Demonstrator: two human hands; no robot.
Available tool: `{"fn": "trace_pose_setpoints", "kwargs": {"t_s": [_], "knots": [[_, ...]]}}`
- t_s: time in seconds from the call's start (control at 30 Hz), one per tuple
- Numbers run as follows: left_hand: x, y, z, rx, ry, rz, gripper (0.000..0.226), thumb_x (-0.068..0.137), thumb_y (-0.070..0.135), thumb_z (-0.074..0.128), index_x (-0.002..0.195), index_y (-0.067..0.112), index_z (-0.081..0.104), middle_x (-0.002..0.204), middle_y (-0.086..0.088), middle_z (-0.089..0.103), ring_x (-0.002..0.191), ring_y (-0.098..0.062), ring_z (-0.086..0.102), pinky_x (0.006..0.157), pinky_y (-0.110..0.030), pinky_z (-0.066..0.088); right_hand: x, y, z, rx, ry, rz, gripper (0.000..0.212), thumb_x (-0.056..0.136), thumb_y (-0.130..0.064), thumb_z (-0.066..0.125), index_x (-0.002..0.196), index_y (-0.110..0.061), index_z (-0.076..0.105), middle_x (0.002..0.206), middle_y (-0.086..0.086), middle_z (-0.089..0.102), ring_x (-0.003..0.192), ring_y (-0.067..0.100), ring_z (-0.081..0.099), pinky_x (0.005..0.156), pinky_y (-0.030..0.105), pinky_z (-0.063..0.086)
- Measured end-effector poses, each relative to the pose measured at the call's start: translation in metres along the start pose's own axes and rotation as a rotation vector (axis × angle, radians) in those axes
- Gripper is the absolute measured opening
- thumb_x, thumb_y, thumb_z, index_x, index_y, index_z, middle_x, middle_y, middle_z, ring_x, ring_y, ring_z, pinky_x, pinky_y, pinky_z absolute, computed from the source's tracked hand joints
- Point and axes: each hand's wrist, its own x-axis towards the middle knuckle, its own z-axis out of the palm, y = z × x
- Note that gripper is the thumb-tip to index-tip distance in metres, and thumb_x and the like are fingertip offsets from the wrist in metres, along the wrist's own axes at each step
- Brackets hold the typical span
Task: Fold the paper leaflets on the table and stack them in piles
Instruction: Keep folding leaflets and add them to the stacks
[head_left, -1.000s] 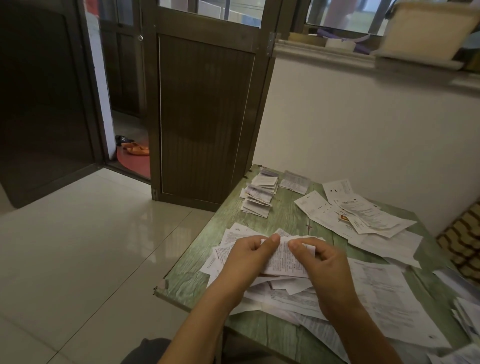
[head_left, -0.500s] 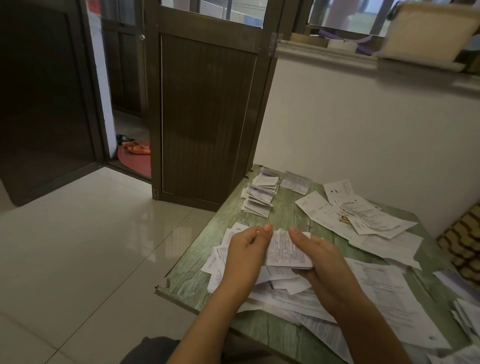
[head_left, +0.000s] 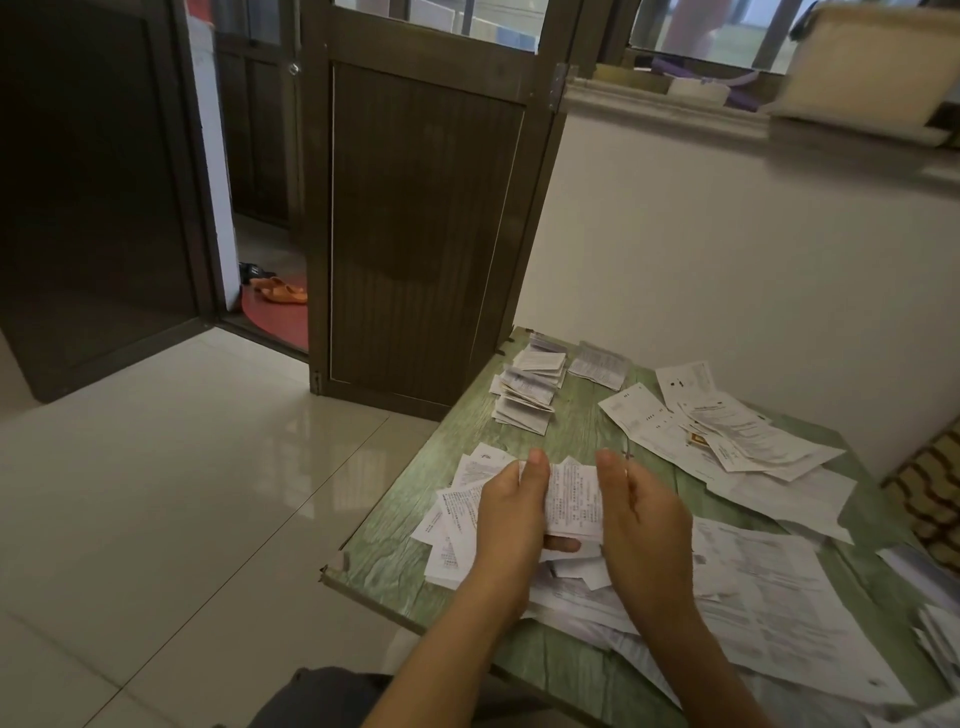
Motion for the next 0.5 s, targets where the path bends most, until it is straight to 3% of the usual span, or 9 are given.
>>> {"fn": "trace_pose_setpoints", "kwargs": {"t_s": [0.17,0.3,0.4,0.5], "knots": [[-0.002,-0.001,0.005,0.076,0.103,0.082,0.037,0.098,0.036,0.039,0.073,0.012,0.052,0.058,-0.002,0.056,0.036,-0.002,0.049,0.036,-0.014,0.037,0.006,0.001,0.005,0.165,0.014,0.160,0.037,0.088,-0.027,0.059,0.058,-0.008,0.051,0.047,-0.004,0.053,0.040,-0.001,0.051,0.038,0.010,0.035],[0.003,0.004,-0.002,0.067,0.124,0.070,0.043,0.094,0.041,0.046,0.076,0.004,0.059,0.056,-0.007,0.054,0.030,-0.002,0.038,0.033,-0.015,0.029,0.010,-0.002,0.014,0.393,-0.075,0.357,0.029,0.090,-0.031,0.056,0.076,-0.007,0.063,0.066,0.007,0.067,0.057,0.014,0.064,0.053,0.029,0.049],[0.010,0.010,-0.014,0.058,0.042,-0.027,0.042,0.096,0.039,0.045,0.083,0.003,0.062,0.053,-0.004,0.057,0.035,-0.006,0.046,0.037,-0.016,0.036,0.025,-0.001,0.016,0.325,-0.201,0.370,0.033,0.090,-0.036,0.055,0.081,-0.006,0.065,0.072,0.009,0.069,0.064,0.019,0.064,0.060,0.033,0.050],[0.016,0.018,-0.027,0.025,-0.103,-0.174,0.026,0.099,0.024,0.044,0.096,0.004,0.061,0.069,-0.009,0.070,0.052,-0.014,0.065,0.046,-0.020,0.051,0.041,0.005,0.015,0.156,-0.304,0.296,0.042,0.089,-0.038,0.056,0.077,0.001,0.065,0.062,0.006,0.060,0.052,0.012,0.053,0.049,0.023,0.042]]}}
